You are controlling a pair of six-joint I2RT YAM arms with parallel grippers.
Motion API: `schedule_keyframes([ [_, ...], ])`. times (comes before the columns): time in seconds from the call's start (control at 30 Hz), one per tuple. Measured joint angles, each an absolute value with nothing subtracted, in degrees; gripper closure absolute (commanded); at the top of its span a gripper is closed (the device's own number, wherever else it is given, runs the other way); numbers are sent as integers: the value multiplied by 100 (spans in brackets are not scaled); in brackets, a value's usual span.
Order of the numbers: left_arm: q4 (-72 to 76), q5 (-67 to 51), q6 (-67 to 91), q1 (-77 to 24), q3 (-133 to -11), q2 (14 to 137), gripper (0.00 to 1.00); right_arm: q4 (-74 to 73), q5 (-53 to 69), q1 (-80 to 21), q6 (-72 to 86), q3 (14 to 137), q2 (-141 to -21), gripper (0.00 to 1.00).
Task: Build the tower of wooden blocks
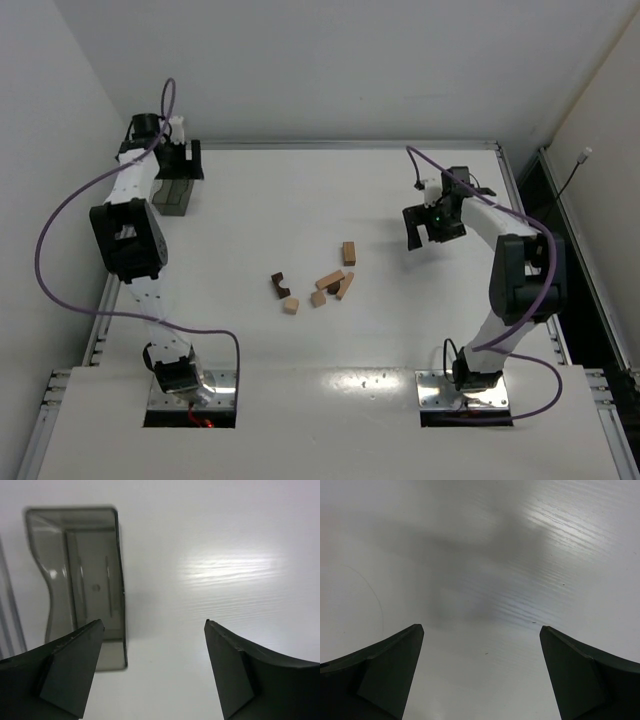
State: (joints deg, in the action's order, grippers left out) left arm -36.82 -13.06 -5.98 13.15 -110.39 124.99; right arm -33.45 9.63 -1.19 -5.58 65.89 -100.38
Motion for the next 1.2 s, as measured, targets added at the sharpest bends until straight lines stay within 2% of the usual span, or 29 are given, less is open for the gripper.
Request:
schedule_keyframes([
  [0.1,-3673,-1450,-222,1116,-10886,11550,17,-3345,1120,-207,-607,6582,-9859,0],
  [0.13,-3616,-1439,-141,926,-10753,11115,3,-3341,1205,-255,-635,6582,-9791,0],
  [0.17,-3553,-1428,-93,746,-10624,10774,0,-3334,1227,-342,-646,6582,-9706,0],
  [0.3,-2963,-1223,209,-421,-9380,9135,0,-3301,1269,-1107,-639,6587,-9603,0],
  [0.4,-2707,-1114,456,-869,-8405,8468,0,-3319,1155,-1949,-541,6659,-9747,0],
  [0.5,-2641,-753,786,-777,-7723,8379,0,-3356,1057,-2672,-355,7026,-10165,3],
  [0.63,-2744,-373,1044,-707,-7133,8396,0,-3345,954,-3120,-213,7319,-10551,7],
  [0.7,-2777,-311,1087,-709,-7048,8396,0,-3356,947,-3334,-292,7323,-10582,8],
  [0.77,-2783,-266,1100,-709,-7019,8394,0,-3310,967,-3553,-462,7293,-10571,12],
  [0.8,-2777,-246,1103,-709,-7019,8394,0,-3256,974,-3680,-572,7240,-10556,17],
  [0.9,-2775,-231,1103,-709,-7019,8388,0,-3240,987,-3994,-821,7085,-10523,20],
  [1.0,-2773,-224,1103,-709,-7015,8388,0,-3293,980,-4095,-923,7113,-10536,20],
  [1.13,-2770,-209,1125,-709,-7015,8390,0,-3483,996,-4056,-847,7579,-10814,13],
  [1.2,-2770,-202,1127,-709,-7015,8390,0,-3485,1004,-4032,-731,7878,-11063,13],
])
